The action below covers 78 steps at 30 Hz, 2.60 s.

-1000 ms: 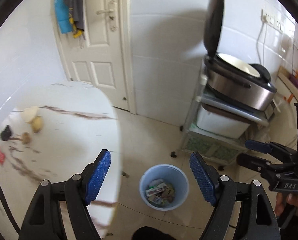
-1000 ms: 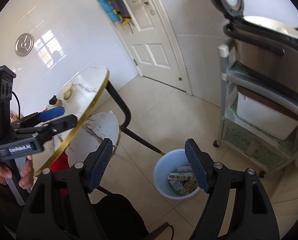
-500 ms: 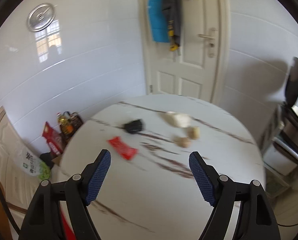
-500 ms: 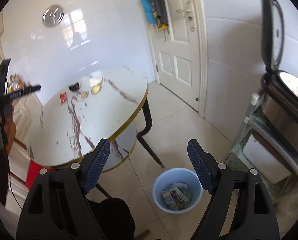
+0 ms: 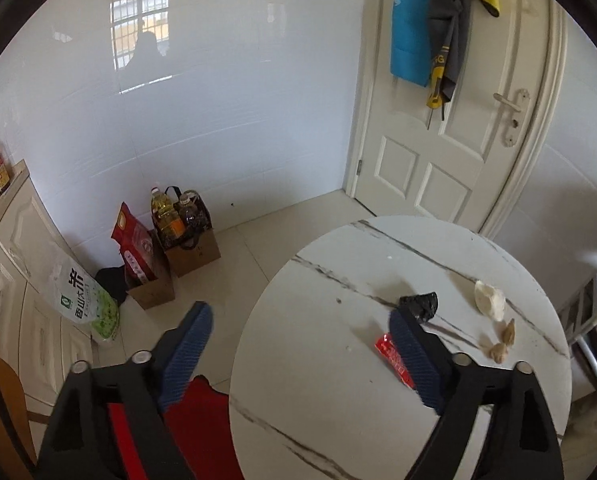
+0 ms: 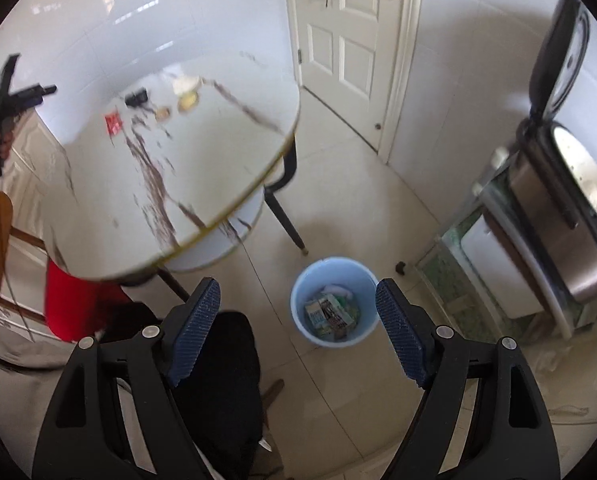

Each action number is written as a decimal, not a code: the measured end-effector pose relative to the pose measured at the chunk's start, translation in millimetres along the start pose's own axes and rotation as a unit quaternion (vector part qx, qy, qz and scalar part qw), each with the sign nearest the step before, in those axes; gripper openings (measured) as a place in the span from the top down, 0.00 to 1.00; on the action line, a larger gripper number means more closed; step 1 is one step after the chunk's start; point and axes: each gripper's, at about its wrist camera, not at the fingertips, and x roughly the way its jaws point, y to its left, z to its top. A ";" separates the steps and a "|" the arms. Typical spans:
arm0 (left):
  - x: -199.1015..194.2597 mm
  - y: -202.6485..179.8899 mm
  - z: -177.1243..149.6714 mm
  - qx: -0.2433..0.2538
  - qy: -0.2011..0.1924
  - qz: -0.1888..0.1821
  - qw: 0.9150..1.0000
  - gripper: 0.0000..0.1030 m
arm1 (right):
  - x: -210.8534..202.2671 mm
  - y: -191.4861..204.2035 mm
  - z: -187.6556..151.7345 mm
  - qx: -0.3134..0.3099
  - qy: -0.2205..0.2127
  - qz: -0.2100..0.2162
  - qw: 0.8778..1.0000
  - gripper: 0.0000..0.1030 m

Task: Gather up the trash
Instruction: 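Grasp the red snack wrapper with the left tool while the right tool grasps a brown lump, then carry the red wrapper and brown lump to the blue bin and open both tools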

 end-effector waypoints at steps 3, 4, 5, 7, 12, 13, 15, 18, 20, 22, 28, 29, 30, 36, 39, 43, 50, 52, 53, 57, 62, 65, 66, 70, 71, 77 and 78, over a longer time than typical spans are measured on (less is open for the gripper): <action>32.2 -18.1 -8.9 0.008 0.020 -0.008 1.000 0.09 | -31.5 9.9 31.1 -0.007 -0.061 -0.013 0.998 0.21; 54.3 -25.2 -13.3 0.004 0.032 -0.017 0.999 0.09 | -37.1 14.5 42.2 -0.011 -0.080 -0.025 0.996 0.11; 67.2 -32.3 -18.6 0.000 0.044 -0.026 0.999 0.09 | -40.4 20.4 54.1 -0.015 -0.103 -0.043 0.994 0.08; 94.8 -46.0 -24.5 -0.011 0.067 -0.041 0.997 0.09 | -37.1 35.9 76.0 -0.032 -0.148 -0.047 0.987 0.08; 138.9 -76.5 -28.2 -0.023 0.106 -0.048 0.993 0.09 | 27.0 72.8 119.7 -0.038 -0.183 0.037 0.982 0.08; 147.1 -81.0 -25.4 -0.025 0.109 -0.041 0.993 0.09 | 42.6 80.4 128.7 -0.037 -0.177 0.037 0.983 0.08; 161.8 -88.6 -22.4 -0.028 0.114 -0.024 0.993 0.10 | 75.6 99.3 144.2 -0.051 -0.171 0.054 0.983 0.09; 180.2 -101.2 -23.1 -0.016 0.130 0.000 0.991 0.11 | 123.5 122.7 164.1 -0.050 -0.138 0.052 0.988 0.09; 195.8 -110.0 -24.3 -0.003 0.143 0.008 0.990 0.12 | 154.6 131.9 174.6 -0.043 -0.108 0.063 0.991 0.09; 208.2 -113.7 -23.7 0.006 0.148 0.018 0.989 0.14 | 175.4 137.1 181.1 -0.037 -0.092 0.066 0.993 0.09; 229.7 -114.7 -23.3 0.002 0.144 0.014 0.990 0.21 | 217.1 145.0 188.0 -0.043 -0.067 0.040 0.996 0.09; 232.5 -114.9 -21.8 0.003 0.143 0.014 0.990 0.22 | 222.3 146.7 187.9 -0.044 -0.062 0.039 0.996 0.09; 234.2 -115.8 -22.9 0.004 0.142 0.013 0.990 0.22 | 226.4 147.8 188.5 -0.042 -0.061 0.039 0.997 0.09; 228.7 -114.2 -35.2 0.010 0.126 -0.012 0.992 0.75 | 239.9 151.7 192.2 -0.045 -0.055 0.038 0.997 0.09; 224.2 -106.0 -37.4 0.008 0.133 -0.026 0.991 0.81 | 246.7 154.6 193.8 -0.047 -0.053 0.037 0.997 0.12; 203.5 -96.1 -43.7 0.008 0.135 -0.041 0.990 0.84 | 249.9 155.2 198.1 -0.049 -0.054 0.038 0.997 0.28; 186.6 -101.1 -47.6 0.011 0.127 -0.069 0.989 0.84 | 257.6 149.7 196.4 -0.050 -0.050 0.029 0.997 0.28; 181.3 -103.2 -49.4 0.013 0.125 -0.075 0.989 0.84 | 257.5 151.5 195.4 -0.063 -0.051 0.028 0.996 0.44; 177.2 -105.0 -51.1 0.014 0.122 -0.075 0.990 0.84 | 256.2 153.6 194.8 -0.071 -0.052 0.039 0.995 0.51; 157.2 -117.3 -61.6 0.023 0.114 -0.079 0.990 0.84 | 252.6 168.4 189.0 -0.103 -0.047 0.057 0.992 0.80; 115.8 -134.4 -77.1 0.033 0.086 -0.079 0.993 0.84 | 229.1 155.4 169.0 -0.086 -0.062 0.090 0.990 0.81; 89.0 -148.5 -87.0 0.042 0.062 -0.087 0.993 0.84 | 198.5 145.6 155.1 -0.078 -0.088 0.109 0.987 0.81; 83.0 -152.6 -90.6 0.042 0.057 -0.090 0.993 0.84 | 187.5 143.1 150.0 -0.080 -0.096 0.112 0.986 0.81; 57.7 -172.1 -108.1 0.047 0.044 -0.098 0.993 0.84 | 154.1 133.3 128.6 -0.086 -0.111 0.122 0.983 0.81; 53.7 -176.6 -112.1 0.049 0.044 -0.102 0.993 0.84 | 149.1 130.8 122.0 -0.086 -0.109 0.123 0.983 0.82; 36.9 -201.8 -149.2 0.057 0.056 -0.107 0.991 0.84 | 135.7 113.7 70.4 -0.079 -0.096 0.141 0.982 0.81; 35.1 -202.9 -153.5 0.054 0.060 -0.110 0.991 0.84 | 136.2 109.8 63.2 -0.076 -0.094 0.144 0.982 0.81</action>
